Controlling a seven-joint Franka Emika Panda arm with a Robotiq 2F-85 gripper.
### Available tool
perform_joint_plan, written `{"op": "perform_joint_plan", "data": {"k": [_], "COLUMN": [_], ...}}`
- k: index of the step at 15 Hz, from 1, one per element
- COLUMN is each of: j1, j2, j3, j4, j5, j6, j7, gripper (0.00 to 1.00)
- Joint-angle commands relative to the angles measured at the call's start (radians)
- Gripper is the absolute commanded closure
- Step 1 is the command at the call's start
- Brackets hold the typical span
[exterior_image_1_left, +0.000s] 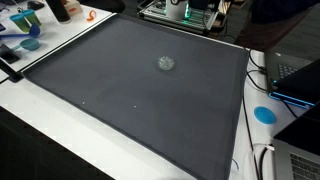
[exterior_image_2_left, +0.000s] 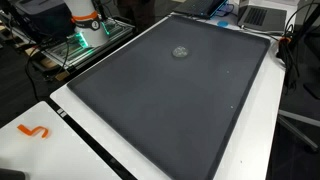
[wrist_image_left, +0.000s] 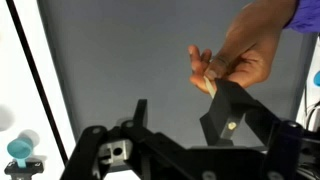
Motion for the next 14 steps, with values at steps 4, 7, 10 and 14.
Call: {"op": "perform_joint_plan", "data": {"k": [4,7,10,14], "j1": [-0.006,-0.006,-0.006,-0.005], "j2": [0.001,0.005,0.004,0.009], "j3": [0.005,0.004,0.002,0.004], "j4": [0.004,0.005,0.004,0.006], "j5": [0.002,0.0,0.003,0.003], "j6": [-0.002,-0.003,-0.002,-0.002], "j7": [-0.003,-0.003,-0.005,-0.008], "gripper": [0.0,0.0,0.27,0.59]}}
